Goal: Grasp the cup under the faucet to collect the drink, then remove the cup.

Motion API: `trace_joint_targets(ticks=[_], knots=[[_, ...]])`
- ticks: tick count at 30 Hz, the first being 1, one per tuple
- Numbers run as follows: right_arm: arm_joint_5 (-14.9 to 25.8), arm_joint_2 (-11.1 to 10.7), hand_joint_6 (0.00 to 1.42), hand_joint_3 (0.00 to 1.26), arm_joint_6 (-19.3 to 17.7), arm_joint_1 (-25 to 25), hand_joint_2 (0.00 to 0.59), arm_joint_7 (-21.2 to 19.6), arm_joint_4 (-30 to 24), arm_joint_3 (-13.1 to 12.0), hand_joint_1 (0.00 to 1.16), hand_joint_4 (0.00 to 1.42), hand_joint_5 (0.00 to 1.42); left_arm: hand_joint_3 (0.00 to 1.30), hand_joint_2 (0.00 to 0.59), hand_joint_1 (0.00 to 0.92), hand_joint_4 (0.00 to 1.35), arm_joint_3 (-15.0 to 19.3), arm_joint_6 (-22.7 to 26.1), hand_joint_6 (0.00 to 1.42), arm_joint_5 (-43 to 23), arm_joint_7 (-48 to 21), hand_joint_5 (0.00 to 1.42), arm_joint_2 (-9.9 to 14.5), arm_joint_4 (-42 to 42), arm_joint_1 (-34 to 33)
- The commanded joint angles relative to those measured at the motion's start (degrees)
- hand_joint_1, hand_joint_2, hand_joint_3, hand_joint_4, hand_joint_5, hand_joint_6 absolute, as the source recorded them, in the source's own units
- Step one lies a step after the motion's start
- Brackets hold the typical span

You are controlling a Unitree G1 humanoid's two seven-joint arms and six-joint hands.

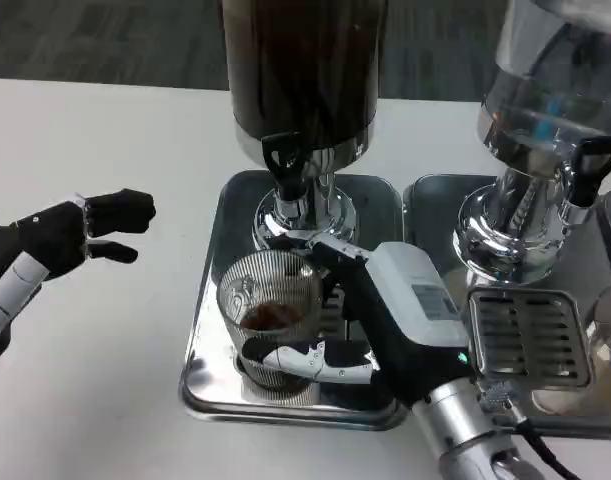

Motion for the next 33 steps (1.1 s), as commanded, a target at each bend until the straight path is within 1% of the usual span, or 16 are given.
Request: trace_joint_targets(ticks=[1, 5, 10, 15, 22, 29, 33], knots=[[-0.24, 0.03, 0.99, 0.41, -1.47, 0.58, 0.210, -2.16, -1.16, -0.48, 0.59, 0.54, 0.71, 0.31, 0.117, 0.000, 0.26, -0.59, -0.89, 0.39, 1.27, 0.51, 0.23, 0.34, 0.00, 0.29], [-0.95, -0.03, 1.00, 0.43, -1.64, 0.95, 0.210, -3.40, -1.48, -0.32, 0.59, 0.56, 0.73, 0.31, 0.120, 0.000, 0.26, -0.58, -0.90, 0.39, 1.23, 0.60, 0.23, 0.37, -0.11, 0.35], [-1.21, -0.23, 1.02, 0.43, -1.81, 1.15, 0.215, -4.58, -2.18, -0.86, 0.60, 0.56, 0.75, 0.30, 0.121, 0.000, 0.26, -0.52, -0.94, 0.39, 1.12, 0.66, 0.23, 0.34, -0.23, 0.54], [-0.97, -0.61, 1.05, 0.44, -2.02, 1.42, 0.216, -4.62, -2.90, -1.40, 0.60, 0.58, 0.77, 0.30, 0.122, 0.000, 0.26, -0.66, -1.04, 0.39, 1.21, 0.65, 0.23, 0.21, -0.27, 0.69], [-0.43, -1.07, 1.05, 0.45, -2.22, 2.19, 0.210, -4.22, -4.26, -2.46, 0.61, 0.58, 0.77, 0.30, 0.123, 0.000, 0.26, -0.80, -1.02, 0.39, 1.22, 0.67, 0.23, 0.06, -0.35, 0.71], [-0.10, -1.72, 1.05, 0.47, -1.63, 3.82, 0.226, -3.35, -7.19, -3.92, 0.64, 0.60, 0.78, 0.30, 0.129, 0.000, 0.26, -1.31, -1.05, 0.39, 1.39, 0.65, 0.23, -0.15, -0.42, 0.73], [-0.56, -2.65, 1.05, 0.47, -1.22, 5.16, 0.226, -3.61, -9.15, -4.78, 0.64, 0.60, 0.78, 0.30, 0.132, 0.000, 0.26, -1.82, -1.11, 0.39, 1.42, 0.88, 0.23, -0.37, -0.38, 0.60]])
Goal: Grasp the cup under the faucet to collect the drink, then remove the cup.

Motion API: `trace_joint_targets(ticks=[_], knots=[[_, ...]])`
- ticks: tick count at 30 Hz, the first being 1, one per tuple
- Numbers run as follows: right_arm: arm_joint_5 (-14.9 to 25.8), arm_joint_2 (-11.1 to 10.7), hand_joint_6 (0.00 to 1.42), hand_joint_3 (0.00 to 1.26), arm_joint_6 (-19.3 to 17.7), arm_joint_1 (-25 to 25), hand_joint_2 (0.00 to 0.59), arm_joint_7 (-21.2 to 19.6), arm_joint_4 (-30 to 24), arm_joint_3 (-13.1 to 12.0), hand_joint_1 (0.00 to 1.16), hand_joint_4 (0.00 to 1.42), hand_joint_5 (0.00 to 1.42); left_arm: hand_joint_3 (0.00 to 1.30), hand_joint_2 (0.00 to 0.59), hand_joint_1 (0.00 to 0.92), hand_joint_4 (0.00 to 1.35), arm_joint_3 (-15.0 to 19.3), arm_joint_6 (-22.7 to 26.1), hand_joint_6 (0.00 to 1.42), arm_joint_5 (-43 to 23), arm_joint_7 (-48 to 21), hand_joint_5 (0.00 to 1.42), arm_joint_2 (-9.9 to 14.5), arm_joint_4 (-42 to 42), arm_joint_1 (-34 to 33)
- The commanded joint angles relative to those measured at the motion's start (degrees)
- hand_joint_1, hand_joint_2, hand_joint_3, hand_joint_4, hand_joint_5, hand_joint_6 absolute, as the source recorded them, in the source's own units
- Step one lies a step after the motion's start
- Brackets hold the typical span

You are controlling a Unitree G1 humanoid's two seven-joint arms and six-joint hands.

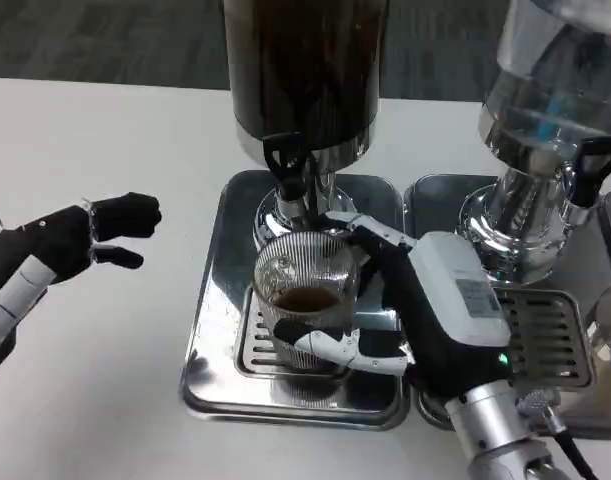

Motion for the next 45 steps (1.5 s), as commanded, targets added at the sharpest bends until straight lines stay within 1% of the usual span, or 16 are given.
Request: trace_joint_targets(ticks=[1, 7, 10, 15, 20, 22, 26, 30, 34, 35, 37, 39, 41, 45], knots=[[-0.22, -0.81, 1.05, 0.47, -1.06, 1.67, 0.226, -1.20, -3.72, -1.47, 0.64, 0.60, 0.78, 0.30, 0.132, 0.000, 0.26, -0.72, -0.99, 0.39, 1.24, 0.69, 0.23, -0.34, -0.36, 0.44], [-0.19, -1.51, 1.07, 0.49, -0.85, 3.29, 0.225, -0.91, -5.84, -3.48, 0.64, 0.62, 0.81, 0.30, 0.134, 0.000, 0.26, -1.62, -1.98, 0.39, 1.90, 0.84, 0.23, -0.65, -0.29, 0.14], [0.21, -1.47, 1.08, 0.49, -1.37, 4.01, 0.222, -1.37, -6.50, -4.31, 0.64, 0.62, 0.81, 0.30, 0.133, 0.000, 0.25, -1.62, -2.19, 0.39, 2.20, 0.87, 0.23, -0.89, -0.06, -0.06], [-0.21, -1.48, 1.09, 0.50, -0.79, 5.54, 0.214, -1.59, -8.62, -5.77, 0.65, 0.63, 0.82, 0.30, 0.131, 0.000, 0.25, -2.06, -3.62, 0.39, 3.15, 1.03, 0.23, -0.89, -0.66, 0.15], [-0.18, -1.67, 1.09, 0.51, -0.84, 7.37, 0.205, -0.79, -11.03, -6.97, 0.67, 0.63, 0.83, 0.29, 0.138, 0.000, 0.24, -3.24, -5.91, 0.39, 4.48, 1.31, 0.23, -0.56, -1.89, 1.03], [-0.62, -1.61, 1.09, 0.51, -0.65, 7.96, 0.205, -0.73, -11.89, -7.08, 0.67, 0.63, 0.84, 0.29, 0.142, 0.000, 0.24, -3.78, -8.04, 0.39, 5.98, 1.95, 0.22, -0.30, -2.80, 1.60], [0.43, -1.56, 1.11, 0.51, -0.83, 8.60, 0.199, -0.07, -12.71, -7.58, 0.68, 0.63, 0.84, 0.27, 0.143, 0.000, 0.19, -4.37, -12.38, 0.37, 9.27, 3.93, 0.19, 0.38, -3.95, 2.24], [0.91, -1.46, 1.11, 0.51, -0.89, 9.40, 0.199, 0.76, -13.95, -7.82, 0.69, 0.63, 0.84, 0.22, 0.133, 0.000, 0.13, -4.62, -16.71, 0.34, 13.09, 6.97, 0.15, 1.44, -4.63, 2.66], [1.30, -1.37, 1.11, 0.51, -0.96, 10.45, 0.198, 1.45, -15.06, -8.08, 0.69, 0.63, 0.84, 0.18, 0.132, 0.000, 0.08, -4.31, -21.05, 0.30, 18.77, 11.28, 0.10, 3.44, -5.05, 3.46], [1.27, -1.42, 1.11, 0.51, -1.01, 10.62, 0.198, 1.56, -15.27, -8.12, 0.69, 0.63, 0.84, 0.17, 0.122, 0.000, 0.07, -4.37, -21.69, 0.29, 19.95, 12.40, 0.09, 3.88, -5.03, 3.65], [1.35, -1.43, 1.11, 0.51, -1.01, 10.88, 0.199, 1.89, -15.66, -8.28, 0.69, 0.63, 0.84, 0.16, 0.120, 0.000, 0.05, -4.32, -22.97, 0.28, 22.05, 14.37, 0.08, 4.80, -4.87, 4.08], [1.40, -1.53, 1.11, 0.51, -1.17, 11.06, 0.200, 2.19, -16.08, -8.53, 0.70, 0.63, 0.85, 0.14, 0.119, 0.000, 0.00, -4.47, -23.90, 0.25, 23.74, 16.21, 0.04, 5.72, -4.70, 4.45], [1.55, -1.57, 1.11, 0.51, -1.26, 11.08, 0.200, 2.57, -16.43, -8.76, 0.70, 0.63, 0.85, 0.11, 0.109, 0.000, 0.00, -4.44, -24.91, 0.23, 25.04, 17.76, 0.01, 6.81, -4.44, 4.88], [1.86, -1.56, 1.11, 0.52, -1.39, 11.19, 0.193, 3.17, -17.00, -8.99, 0.71, 0.63, 0.85, 0.08, 0.103, 0.000, 0.00, -4.00, -26.95, 0.21, 27.14, 21.04, 0.00, 8.88, -4.44, 5.96]])
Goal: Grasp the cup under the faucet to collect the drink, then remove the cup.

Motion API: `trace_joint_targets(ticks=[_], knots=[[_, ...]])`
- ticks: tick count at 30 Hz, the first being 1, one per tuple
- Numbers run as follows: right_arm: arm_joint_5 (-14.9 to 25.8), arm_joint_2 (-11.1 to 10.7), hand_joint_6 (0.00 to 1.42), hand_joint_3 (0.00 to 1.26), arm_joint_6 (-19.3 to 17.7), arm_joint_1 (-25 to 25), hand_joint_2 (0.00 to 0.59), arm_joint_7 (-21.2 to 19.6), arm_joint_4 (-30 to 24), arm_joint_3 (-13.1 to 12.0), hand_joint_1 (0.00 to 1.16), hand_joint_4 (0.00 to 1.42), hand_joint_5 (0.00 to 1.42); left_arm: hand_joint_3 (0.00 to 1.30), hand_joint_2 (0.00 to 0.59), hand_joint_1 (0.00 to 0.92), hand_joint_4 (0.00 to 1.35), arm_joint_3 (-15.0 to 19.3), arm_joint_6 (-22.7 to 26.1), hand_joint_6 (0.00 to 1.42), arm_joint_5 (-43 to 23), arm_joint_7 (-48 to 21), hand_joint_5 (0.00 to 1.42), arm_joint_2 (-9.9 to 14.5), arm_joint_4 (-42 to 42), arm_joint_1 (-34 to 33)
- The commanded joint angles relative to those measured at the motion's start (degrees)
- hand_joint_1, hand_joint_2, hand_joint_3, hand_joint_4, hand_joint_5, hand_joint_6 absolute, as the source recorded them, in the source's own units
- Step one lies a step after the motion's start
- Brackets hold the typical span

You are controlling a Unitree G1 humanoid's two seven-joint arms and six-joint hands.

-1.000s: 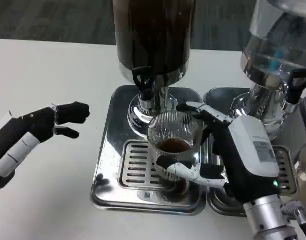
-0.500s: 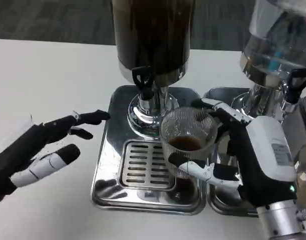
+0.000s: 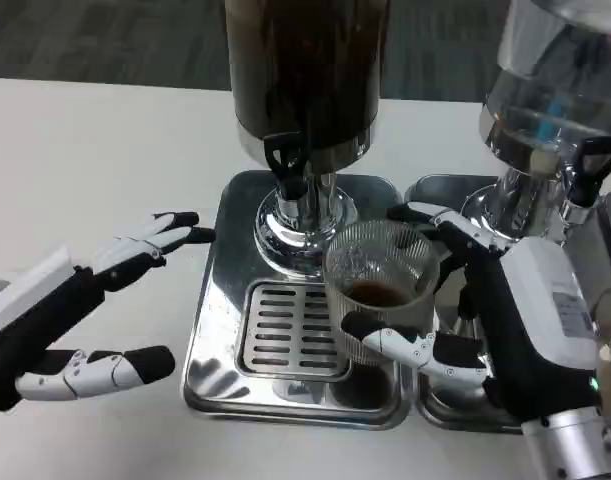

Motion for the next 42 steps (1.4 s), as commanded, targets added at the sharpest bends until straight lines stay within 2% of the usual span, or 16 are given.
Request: trace_joint_targets(ticks=[1, 7, 10, 14, 19, 28, 42], knots=[[1.25, -0.01, 1.11, 0.52, -1.58, -0.17, 0.193, -0.02, -2.37, -0.80, 0.71, 0.63, 0.85, 0.08, 0.102, 0.000, 0.00, 0.35, -2.66, 0.21, 2.75, 4.01, 0.00, 2.61, -0.05, 1.75], [1.60, -0.14, 1.11, 0.52, -2.03, 1.55, 0.192, 0.92, -4.20, -0.85, 0.71, 0.63, 0.85, 0.04, 0.084, 0.000, 0.00, -0.06, -4.52, 0.15, 4.57, 7.27, 0.00, 4.55, -1.22, 3.62], [3.30, 0.01, 1.11, 0.52, -2.55, 2.93, 0.192, 1.76, -5.61, -1.04, 0.71, 0.63, 0.85, 0.03, 0.082, 0.000, 0.00, -0.17, -5.13, 0.14, 4.51, 8.09, 0.00, 5.22, -2.30, 4.80], [2.11, -0.32, 1.11, 0.52, -2.52, 5.14, 0.192, 1.96, -8.92, -0.85, 0.72, 0.63, 0.86, 0.03, 0.082, 0.000, 0.00, -0.56, -5.64, 0.14, 4.18, 8.68, 0.00, 6.29, -4.49, 6.67], [2.95, -0.55, 1.11, 0.52, -2.87, 8.05, 0.192, 3.04, -11.64, -1.18, 0.72, 0.63, 0.86, 0.03, 0.081, 0.000, 0.00, -0.99, -5.60, 0.14, 2.97, 8.88, 0.00, 7.20, -6.67, 8.97], [4.33, -0.86, 1.11, 0.52, -4.25, 13.52, 0.192, 4.87, -17.61, -2.02, 0.72, 0.63, 0.88, 0.03, 0.076, 0.000, 0.00, -0.82, -5.42, 0.14, 0.80, 8.81, 0.00, 8.11, -12.27, 14.11], [4.96, -0.36, 1.11, 0.52, -5.44, 16.27, 0.185, 6.47, -19.93, -2.51, 0.72, 0.64, 0.89, 0.03, 0.074, 0.000, 0.00, -1.07, -4.46, 0.14, -2.09, 8.17, 0.00, 8.96, -18.66, 19.35]])
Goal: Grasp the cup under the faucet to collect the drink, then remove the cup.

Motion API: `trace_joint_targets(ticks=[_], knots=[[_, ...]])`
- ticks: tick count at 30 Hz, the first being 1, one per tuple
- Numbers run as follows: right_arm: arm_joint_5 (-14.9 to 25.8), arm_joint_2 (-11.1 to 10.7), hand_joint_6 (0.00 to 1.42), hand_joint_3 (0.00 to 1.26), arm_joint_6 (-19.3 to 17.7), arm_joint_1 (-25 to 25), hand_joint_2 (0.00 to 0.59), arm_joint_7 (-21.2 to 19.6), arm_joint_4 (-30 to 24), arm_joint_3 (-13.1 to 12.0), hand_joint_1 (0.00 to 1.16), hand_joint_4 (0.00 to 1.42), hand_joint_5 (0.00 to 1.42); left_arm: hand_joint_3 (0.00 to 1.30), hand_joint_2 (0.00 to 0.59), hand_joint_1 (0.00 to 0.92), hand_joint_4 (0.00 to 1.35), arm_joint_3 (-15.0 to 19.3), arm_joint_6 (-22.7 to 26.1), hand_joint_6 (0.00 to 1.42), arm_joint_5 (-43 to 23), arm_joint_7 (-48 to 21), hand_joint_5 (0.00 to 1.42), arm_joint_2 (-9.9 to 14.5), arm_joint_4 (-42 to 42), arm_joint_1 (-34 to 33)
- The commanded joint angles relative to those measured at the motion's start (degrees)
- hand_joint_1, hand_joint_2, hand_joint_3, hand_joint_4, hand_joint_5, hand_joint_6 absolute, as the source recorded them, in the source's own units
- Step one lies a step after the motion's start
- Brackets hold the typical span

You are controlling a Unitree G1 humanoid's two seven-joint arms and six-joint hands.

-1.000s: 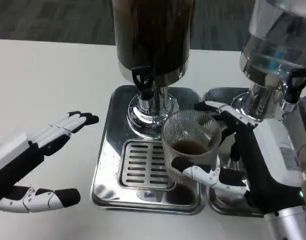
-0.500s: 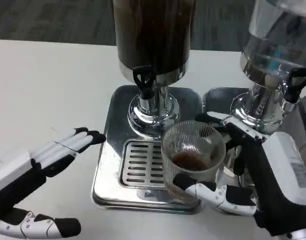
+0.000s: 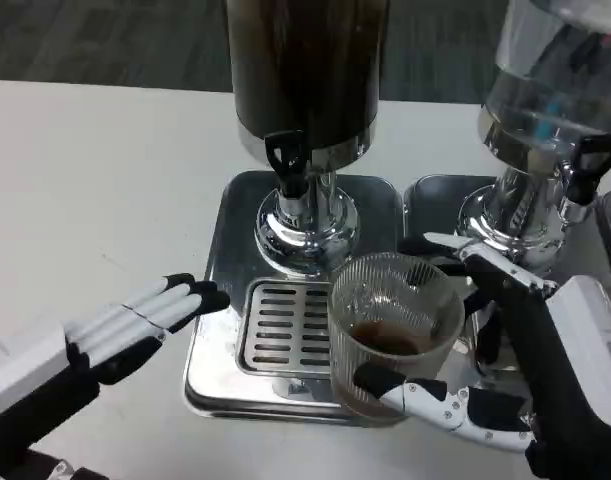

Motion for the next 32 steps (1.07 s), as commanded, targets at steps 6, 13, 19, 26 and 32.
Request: trace_joint_targets(ticks=[6, 13, 19, 26, 32], knots=[[0.57, 0.29, 1.11, 0.53, -2.79, -0.68, 0.183, -0.26, -0.99, -0.94, 0.72, 0.64, 0.89, 0.03, 0.073, 0.000, 0.00, -0.05, 0.74, 0.14, -1.79, 0.14, 0.00, 1.28, -1.88, 1.70], [0.71, 0.65, 1.14, 0.54, -3.16, -0.84, 0.187, -0.44, -0.95, -1.51, 0.73, 0.65, 0.89, 0.03, 0.069, 0.000, 0.00, -0.14, 0.93, 0.14, -1.84, -0.12, 0.00, 1.23, -1.28, 1.73], [0.90, 1.06, 1.15, 0.54, -3.37, -0.73, 0.184, -0.33, -1.05, -1.91, 0.74, 0.66, 0.90, 0.03, 0.067, 0.000, 0.00, -0.35, 1.01, 0.14, -2.03, -0.13, 0.00, 1.16, -0.89, 1.53], [0.66, 1.46, 1.15, 0.54, -3.43, -0.36, 0.183, -0.07, -1.32, -2.37, 0.76, 0.66, 0.92, 0.03, 0.067, 0.000, 0.00, -1.05, 1.20, 0.14, -2.39, -0.29, 0.00, 1.23, -0.57, 1.54], [0.71, 1.77, 1.17, 0.54, -3.71, -0.25, 0.176, -0.38, -1.46, -2.67, 0.77, 0.67, 0.92, 0.03, 0.067, 0.000, 0.00, -1.25, 1.27, 0.14, -2.71, -0.44, 0.00, 1.42, -0.55, 1.79]])
